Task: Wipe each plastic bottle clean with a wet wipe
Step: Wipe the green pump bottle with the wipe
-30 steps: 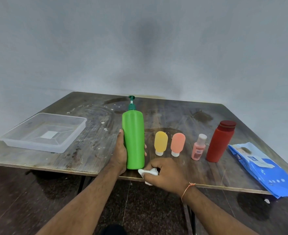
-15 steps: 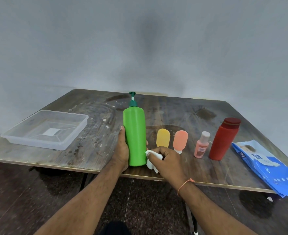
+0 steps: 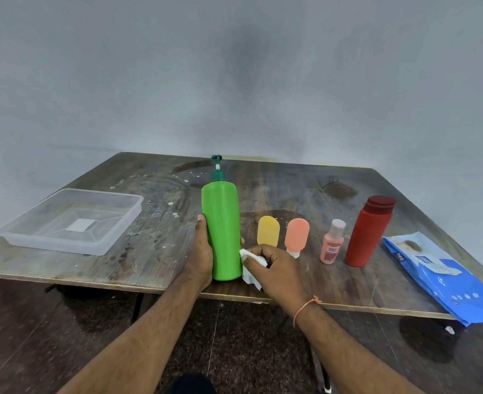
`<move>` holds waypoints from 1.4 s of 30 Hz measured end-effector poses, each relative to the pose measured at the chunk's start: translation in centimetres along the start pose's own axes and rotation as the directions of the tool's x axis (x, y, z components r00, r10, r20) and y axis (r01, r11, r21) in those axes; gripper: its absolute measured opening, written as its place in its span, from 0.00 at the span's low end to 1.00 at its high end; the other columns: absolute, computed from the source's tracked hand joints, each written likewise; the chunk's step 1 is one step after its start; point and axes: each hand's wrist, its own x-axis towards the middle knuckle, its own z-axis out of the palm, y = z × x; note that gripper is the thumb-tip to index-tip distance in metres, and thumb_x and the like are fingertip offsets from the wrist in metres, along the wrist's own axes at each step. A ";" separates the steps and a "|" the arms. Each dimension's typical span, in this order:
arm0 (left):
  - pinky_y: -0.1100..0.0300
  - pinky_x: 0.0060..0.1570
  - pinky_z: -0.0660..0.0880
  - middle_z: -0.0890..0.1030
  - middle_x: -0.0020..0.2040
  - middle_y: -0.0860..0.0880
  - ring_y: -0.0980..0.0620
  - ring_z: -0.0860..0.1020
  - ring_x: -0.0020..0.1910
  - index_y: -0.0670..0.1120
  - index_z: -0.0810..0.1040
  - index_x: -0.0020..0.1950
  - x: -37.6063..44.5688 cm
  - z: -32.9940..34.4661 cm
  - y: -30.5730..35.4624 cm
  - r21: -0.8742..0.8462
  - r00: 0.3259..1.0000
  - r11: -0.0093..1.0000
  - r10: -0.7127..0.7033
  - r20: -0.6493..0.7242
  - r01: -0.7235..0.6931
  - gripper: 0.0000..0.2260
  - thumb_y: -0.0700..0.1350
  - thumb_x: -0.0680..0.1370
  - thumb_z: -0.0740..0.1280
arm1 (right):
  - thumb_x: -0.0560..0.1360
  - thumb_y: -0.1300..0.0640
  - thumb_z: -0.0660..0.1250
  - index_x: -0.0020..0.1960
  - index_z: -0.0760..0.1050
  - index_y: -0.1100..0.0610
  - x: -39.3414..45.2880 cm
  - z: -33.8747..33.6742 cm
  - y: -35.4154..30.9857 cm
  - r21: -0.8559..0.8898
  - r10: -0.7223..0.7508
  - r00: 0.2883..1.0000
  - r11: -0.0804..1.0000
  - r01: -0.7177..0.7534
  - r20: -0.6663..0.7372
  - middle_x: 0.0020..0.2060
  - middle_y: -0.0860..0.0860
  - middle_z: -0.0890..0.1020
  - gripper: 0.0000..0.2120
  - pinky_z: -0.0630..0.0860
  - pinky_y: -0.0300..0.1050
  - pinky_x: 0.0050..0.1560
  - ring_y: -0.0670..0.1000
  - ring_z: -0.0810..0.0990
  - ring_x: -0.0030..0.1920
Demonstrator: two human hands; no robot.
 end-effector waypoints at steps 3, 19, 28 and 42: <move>0.51 0.44 0.83 0.85 0.46 0.36 0.43 0.85 0.43 0.38 0.83 0.56 -0.2 0.3 -0.3 0.077 1.000 0.997 0.031 -0.004 -0.031 0.40 0.67 0.83 0.43 | 0.80 0.53 0.76 0.53 0.88 0.47 -0.1 0.3 0.0 0.060 0.012 0.999 0.998 -0.010 -0.032 0.40 0.45 0.88 0.04 0.76 0.37 0.37 0.42 0.83 0.38; 0.56 0.44 0.77 0.79 0.49 0.51 0.53 0.78 0.45 0.42 0.71 0.66 -0.8 0.2 -0.5 0.403 0.906 0.816 0.413 0.097 -0.415 0.26 0.63 0.82 0.56 | 0.81 0.56 0.75 0.62 0.87 0.50 -0.2 0.4 -0.6 0.134 0.036 0.999 0.990 -0.036 0.002 0.48 0.46 0.90 0.11 0.82 0.41 0.39 0.43 0.83 0.37; 0.49 0.51 0.83 0.83 0.56 0.45 0.45 0.84 0.53 0.50 0.74 0.66 -0.8 -0.2 -0.7 0.427 0.912 0.813 0.401 0.080 -0.395 0.31 0.65 0.72 0.77 | 0.83 0.56 0.71 0.65 0.85 0.48 -0.2 -0.3 -1.1 0.117 0.096 0.995 0.989 -0.095 -0.003 0.40 0.42 0.88 0.12 0.77 0.35 0.33 0.48 0.83 0.33; 0.31 0.64 0.76 0.85 0.62 0.39 0.36 0.83 0.63 0.44 0.81 0.66 -0.8 -0.3 -0.2 0.308 0.973 0.935 0.120 0.196 -0.177 0.27 0.58 0.73 0.76 | 0.76 0.61 0.78 0.62 0.83 0.45 -0.3 -0.6 -0.7 0.064 0.045 0.999 0.997 -0.046 0.021 0.45 0.45 0.89 0.18 0.81 0.37 0.41 0.44 0.87 0.40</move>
